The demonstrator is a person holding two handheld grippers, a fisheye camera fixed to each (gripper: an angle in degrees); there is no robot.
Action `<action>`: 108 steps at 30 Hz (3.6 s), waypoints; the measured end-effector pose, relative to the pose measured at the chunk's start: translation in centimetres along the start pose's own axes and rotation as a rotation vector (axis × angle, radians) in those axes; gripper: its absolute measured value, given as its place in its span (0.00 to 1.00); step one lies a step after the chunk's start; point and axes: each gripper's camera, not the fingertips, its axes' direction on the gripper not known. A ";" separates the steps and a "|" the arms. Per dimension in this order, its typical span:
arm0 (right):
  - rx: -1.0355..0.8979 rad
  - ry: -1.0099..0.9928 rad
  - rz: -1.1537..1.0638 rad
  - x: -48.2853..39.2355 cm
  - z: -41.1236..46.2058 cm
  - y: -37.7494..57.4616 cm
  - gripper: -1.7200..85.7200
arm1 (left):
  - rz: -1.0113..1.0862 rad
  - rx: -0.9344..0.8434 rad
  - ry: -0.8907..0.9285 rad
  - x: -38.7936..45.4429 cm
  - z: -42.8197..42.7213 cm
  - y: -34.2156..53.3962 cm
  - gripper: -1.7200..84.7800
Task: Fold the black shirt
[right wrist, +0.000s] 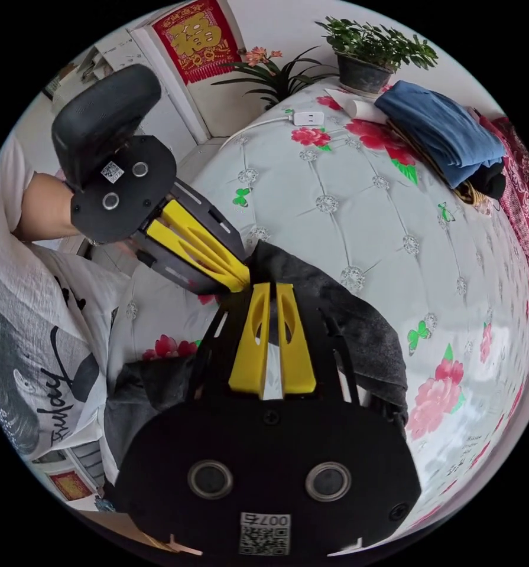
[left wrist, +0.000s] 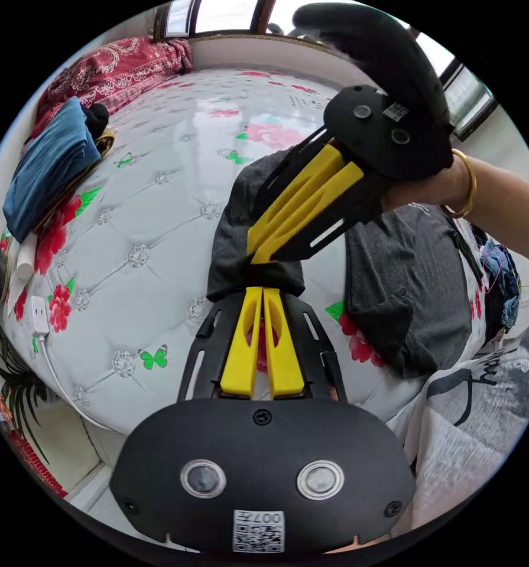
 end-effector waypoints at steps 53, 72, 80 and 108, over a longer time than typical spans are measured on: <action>0.078 -0.245 0.542 -2.7 5.2 -3.0 0.02 | -0.140 0.036 0.074 -3.6 -6.4 9.7 0.01; 0.148 0.057 0.555 -10.7 4.8 -5.8 0.04 | -0.129 0.089 -0.046 0.2 -14.6 16.3 0.01; 0.030 0.227 0.619 -12.5 6.8 -7.8 0.04 | 0.001 0.048 -0.012 -3.4 -13.9 15.1 0.01; 0.058 0.481 0.504 -23.5 4.2 -13.9 0.02 | 0.228 0.017 0.241 -17.9 -13.8 8.8 0.01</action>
